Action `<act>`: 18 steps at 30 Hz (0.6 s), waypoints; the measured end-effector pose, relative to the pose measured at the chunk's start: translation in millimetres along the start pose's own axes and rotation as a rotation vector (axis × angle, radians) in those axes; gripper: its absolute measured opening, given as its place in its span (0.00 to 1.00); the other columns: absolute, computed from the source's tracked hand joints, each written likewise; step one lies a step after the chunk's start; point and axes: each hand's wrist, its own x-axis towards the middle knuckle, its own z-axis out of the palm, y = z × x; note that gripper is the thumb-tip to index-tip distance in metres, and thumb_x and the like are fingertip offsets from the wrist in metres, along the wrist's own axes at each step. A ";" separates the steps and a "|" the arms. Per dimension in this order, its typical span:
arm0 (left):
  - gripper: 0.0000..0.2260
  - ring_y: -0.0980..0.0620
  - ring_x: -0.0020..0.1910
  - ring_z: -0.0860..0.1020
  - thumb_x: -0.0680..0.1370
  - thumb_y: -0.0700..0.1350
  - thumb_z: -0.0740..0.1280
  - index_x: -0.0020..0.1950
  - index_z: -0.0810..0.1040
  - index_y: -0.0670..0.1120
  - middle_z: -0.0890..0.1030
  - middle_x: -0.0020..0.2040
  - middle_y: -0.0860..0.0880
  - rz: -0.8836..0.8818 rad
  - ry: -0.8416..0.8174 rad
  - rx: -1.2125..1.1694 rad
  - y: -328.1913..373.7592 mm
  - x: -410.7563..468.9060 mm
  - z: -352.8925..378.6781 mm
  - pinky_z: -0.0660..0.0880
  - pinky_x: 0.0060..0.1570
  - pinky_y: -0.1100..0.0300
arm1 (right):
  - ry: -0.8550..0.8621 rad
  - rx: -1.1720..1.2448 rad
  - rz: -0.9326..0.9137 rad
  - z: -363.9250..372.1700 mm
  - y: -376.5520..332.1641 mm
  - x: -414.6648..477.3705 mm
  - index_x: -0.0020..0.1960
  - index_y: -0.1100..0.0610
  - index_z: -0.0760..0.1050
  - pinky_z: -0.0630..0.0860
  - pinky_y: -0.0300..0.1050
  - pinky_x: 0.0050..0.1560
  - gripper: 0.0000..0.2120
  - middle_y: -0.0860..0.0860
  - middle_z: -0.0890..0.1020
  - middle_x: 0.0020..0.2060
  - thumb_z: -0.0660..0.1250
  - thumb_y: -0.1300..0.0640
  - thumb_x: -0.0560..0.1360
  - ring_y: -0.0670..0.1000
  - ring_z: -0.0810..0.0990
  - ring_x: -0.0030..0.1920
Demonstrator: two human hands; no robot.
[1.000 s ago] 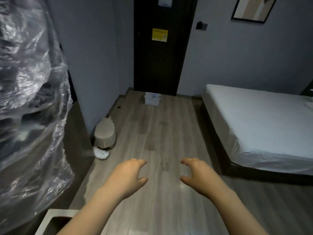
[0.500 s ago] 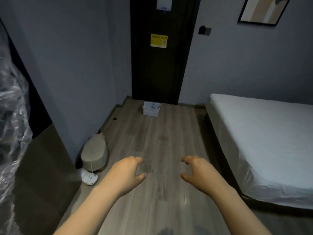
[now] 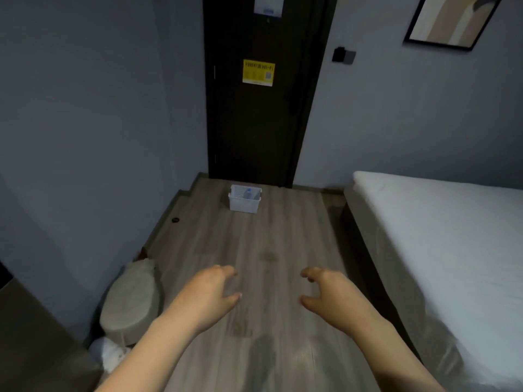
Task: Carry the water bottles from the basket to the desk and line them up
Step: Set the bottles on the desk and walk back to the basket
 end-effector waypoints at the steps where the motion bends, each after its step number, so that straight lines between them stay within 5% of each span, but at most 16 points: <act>1: 0.21 0.52 0.64 0.73 0.76 0.54 0.65 0.68 0.71 0.50 0.75 0.64 0.49 0.009 -0.003 0.005 -6.5 19.2 -7.0 0.67 0.60 0.65 | 0.012 -0.007 0.008 -3.4 -4.0 18.6 0.72 0.49 0.66 0.75 0.39 0.59 0.28 0.48 0.76 0.63 0.68 0.47 0.74 0.46 0.77 0.59; 18: 0.21 0.53 0.65 0.72 0.77 0.53 0.65 0.69 0.70 0.52 0.74 0.67 0.51 0.010 -0.024 -0.026 -67.1 306.6 -60.9 0.67 0.62 0.64 | 0.007 0.000 -0.056 -45.5 3.7 321.9 0.70 0.49 0.67 0.71 0.40 0.64 0.25 0.47 0.74 0.66 0.67 0.47 0.75 0.47 0.73 0.65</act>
